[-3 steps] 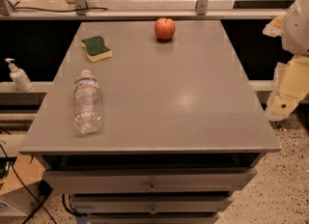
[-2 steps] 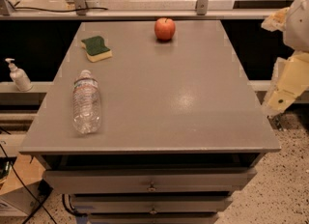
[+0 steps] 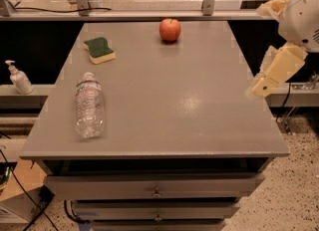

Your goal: Pick apple

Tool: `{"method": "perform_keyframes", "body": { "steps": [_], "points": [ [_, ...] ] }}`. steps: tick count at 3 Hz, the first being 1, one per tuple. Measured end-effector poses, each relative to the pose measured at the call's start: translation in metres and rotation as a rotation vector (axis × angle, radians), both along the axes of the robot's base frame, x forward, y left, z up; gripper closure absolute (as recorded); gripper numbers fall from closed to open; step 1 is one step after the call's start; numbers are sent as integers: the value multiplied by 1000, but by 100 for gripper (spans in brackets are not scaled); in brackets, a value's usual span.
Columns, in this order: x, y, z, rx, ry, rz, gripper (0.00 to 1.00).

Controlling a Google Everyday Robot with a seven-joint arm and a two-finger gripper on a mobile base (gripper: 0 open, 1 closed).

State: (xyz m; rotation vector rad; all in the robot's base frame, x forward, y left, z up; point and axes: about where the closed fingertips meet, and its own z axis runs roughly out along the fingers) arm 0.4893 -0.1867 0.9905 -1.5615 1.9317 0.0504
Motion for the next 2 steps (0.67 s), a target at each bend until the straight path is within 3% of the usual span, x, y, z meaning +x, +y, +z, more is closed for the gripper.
{"method": "perform_keyframes", "body": {
  "steps": [1, 2],
  "points": [
    [0, 0, 0, -1, 1, 0, 0],
    [19, 13, -7, 70, -16, 6, 0]
  ]
}}
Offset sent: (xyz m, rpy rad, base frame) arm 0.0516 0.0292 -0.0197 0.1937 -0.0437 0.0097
